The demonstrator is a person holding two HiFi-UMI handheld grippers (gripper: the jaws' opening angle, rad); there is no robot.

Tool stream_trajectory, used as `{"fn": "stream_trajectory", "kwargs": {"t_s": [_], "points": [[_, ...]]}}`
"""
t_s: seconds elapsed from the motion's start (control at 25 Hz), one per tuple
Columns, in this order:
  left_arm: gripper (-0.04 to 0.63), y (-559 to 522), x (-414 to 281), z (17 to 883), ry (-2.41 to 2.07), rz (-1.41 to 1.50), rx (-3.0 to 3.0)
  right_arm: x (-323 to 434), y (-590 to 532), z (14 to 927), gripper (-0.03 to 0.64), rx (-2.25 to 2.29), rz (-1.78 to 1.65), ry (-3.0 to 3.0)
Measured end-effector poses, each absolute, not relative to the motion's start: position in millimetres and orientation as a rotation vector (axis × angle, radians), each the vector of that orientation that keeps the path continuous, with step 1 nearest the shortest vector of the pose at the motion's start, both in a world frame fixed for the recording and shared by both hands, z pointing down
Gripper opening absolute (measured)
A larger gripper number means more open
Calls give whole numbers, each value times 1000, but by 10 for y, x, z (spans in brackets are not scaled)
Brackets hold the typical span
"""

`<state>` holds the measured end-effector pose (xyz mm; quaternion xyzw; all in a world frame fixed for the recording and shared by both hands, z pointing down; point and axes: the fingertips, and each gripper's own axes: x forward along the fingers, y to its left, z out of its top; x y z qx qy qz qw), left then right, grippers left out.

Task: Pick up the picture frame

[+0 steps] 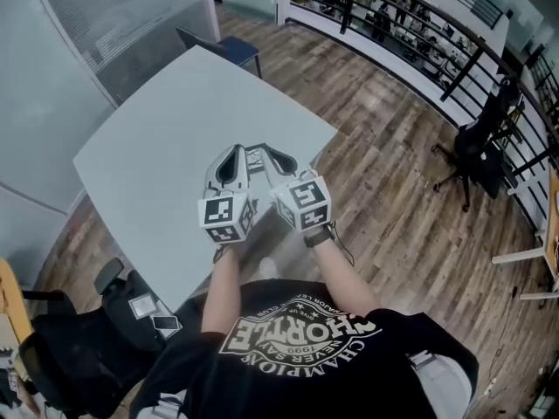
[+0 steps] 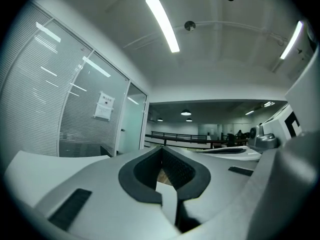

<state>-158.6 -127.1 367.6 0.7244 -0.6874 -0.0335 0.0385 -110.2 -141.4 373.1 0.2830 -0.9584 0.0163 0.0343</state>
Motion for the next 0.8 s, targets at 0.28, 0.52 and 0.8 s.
{"fn": "stream_trajectory", "kwargs": {"t_s": [0.28, 0.52, 0.8], "points": [[6, -1871, -2016, 4212, -1996, -59, 2140, -1489, -1941, 4266, -2, 852, 257, -2832], [6, -2289, -1965, 4833, -1905, 32, 2087, -1482, -2377, 4747, -2, 840, 364, -2755], [8, -2849, -2267, 5439, -1921, 97, 1923, -1540, -3114, 5313, -2, 749, 391, -2682]]}}
